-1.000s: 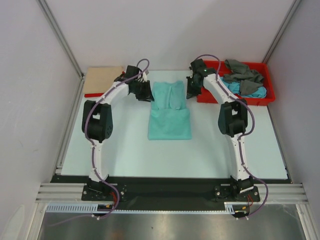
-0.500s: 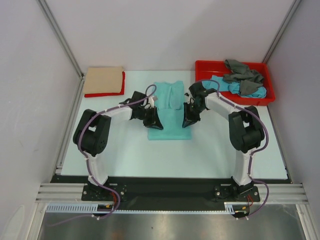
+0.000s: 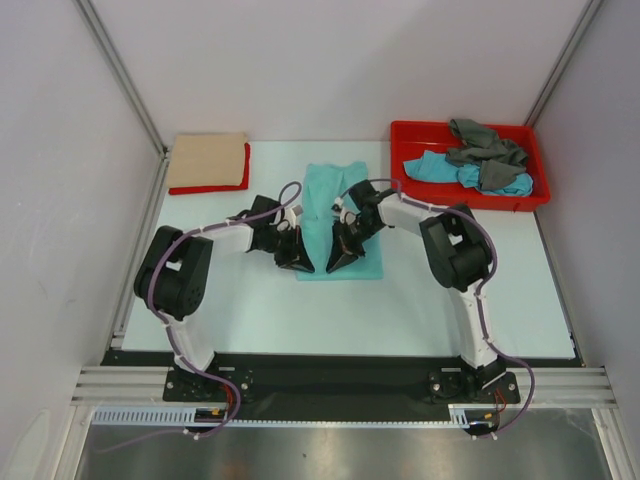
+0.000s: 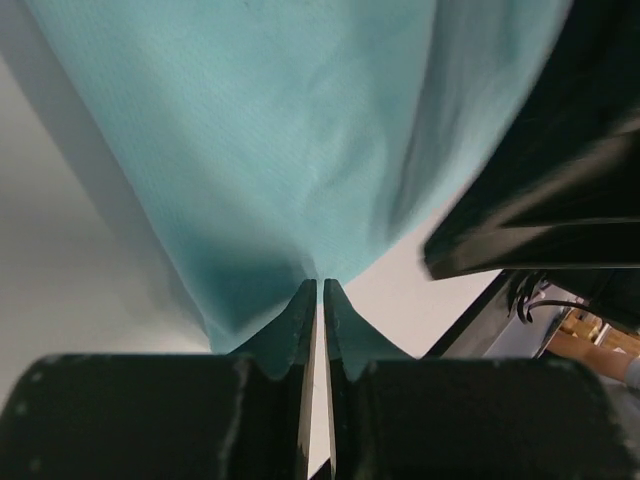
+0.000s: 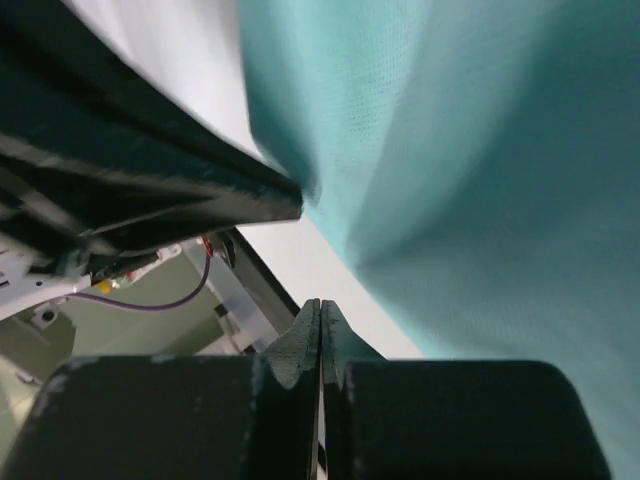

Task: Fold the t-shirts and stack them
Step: Fold the tshirt

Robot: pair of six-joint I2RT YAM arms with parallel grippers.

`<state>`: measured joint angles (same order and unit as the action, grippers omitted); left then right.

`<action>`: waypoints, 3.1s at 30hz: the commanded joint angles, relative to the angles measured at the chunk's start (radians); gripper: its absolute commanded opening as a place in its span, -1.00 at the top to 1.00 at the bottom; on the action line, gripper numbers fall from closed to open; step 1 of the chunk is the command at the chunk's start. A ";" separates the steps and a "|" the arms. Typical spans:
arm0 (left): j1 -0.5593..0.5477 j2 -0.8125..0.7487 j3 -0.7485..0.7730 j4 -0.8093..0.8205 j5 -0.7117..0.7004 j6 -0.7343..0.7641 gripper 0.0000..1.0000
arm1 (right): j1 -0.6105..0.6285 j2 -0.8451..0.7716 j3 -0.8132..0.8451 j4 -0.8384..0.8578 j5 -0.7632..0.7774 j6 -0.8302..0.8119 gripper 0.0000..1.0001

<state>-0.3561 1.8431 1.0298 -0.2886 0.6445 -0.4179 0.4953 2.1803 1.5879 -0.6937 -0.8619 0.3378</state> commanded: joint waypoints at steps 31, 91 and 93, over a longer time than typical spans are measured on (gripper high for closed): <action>0.055 -0.060 -0.177 -0.003 -0.019 0.091 0.73 | -0.348 -0.263 -0.479 -0.010 0.213 -0.069 0.89; 0.124 -0.054 -0.338 0.135 -0.121 -0.266 0.99 | -0.255 -0.286 -0.631 0.277 0.198 0.125 1.00; 0.124 -0.100 -0.396 0.143 -0.121 -0.274 0.99 | -0.248 -0.309 -0.647 0.269 0.205 0.119 1.00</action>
<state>-0.2249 1.7679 0.7361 -0.0818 0.7044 -0.7338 0.2222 1.8984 0.9836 -0.3897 -0.7376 0.4988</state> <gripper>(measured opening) 0.011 0.011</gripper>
